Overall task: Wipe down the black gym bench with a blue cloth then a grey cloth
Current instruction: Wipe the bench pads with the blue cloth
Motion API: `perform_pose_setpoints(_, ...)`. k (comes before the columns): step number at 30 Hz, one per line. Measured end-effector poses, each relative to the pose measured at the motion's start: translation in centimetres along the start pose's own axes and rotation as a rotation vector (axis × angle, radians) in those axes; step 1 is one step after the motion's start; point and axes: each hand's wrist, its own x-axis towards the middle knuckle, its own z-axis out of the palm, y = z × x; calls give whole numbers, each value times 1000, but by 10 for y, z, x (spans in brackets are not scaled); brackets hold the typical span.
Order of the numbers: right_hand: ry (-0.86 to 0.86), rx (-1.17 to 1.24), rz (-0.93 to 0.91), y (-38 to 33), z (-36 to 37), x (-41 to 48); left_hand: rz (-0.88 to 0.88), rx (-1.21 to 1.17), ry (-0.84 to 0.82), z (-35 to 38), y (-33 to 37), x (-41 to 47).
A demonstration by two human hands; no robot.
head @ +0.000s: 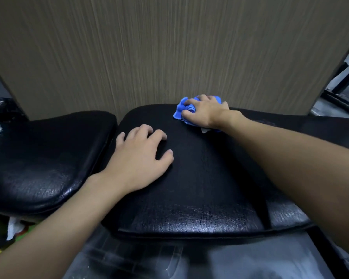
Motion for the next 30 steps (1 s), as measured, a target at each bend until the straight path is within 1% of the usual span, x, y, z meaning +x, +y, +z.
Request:
perform_pose_setpoints(4,19,14,-39,-3,2,-20,-5,-6,6,0,-2,1)
perform_pose_setpoints(7,49,7,-107,-5,6,-48,-20,-7,6,0,0,1)
perform_pose_setpoints(14,34,-17,-233,-5,4,-145,-32,-19,-13,-5,10,-2)
perform_pose_setpoints(16,33,-15,-260,-5,2,-176,-41,-74,-17,-9,17,0)
perform_pose_setpoints(21,38,-52,-315,2,1,-238,25,-261,6,-6,41,4)
perform_pose_setpoints(25,70,-14,-338,8,1,-243,25,-201,-22,5,42,1)
perform_pose_setpoints(30,36,8,-311,11,-1,-206,14,-216,15,7,42,1)
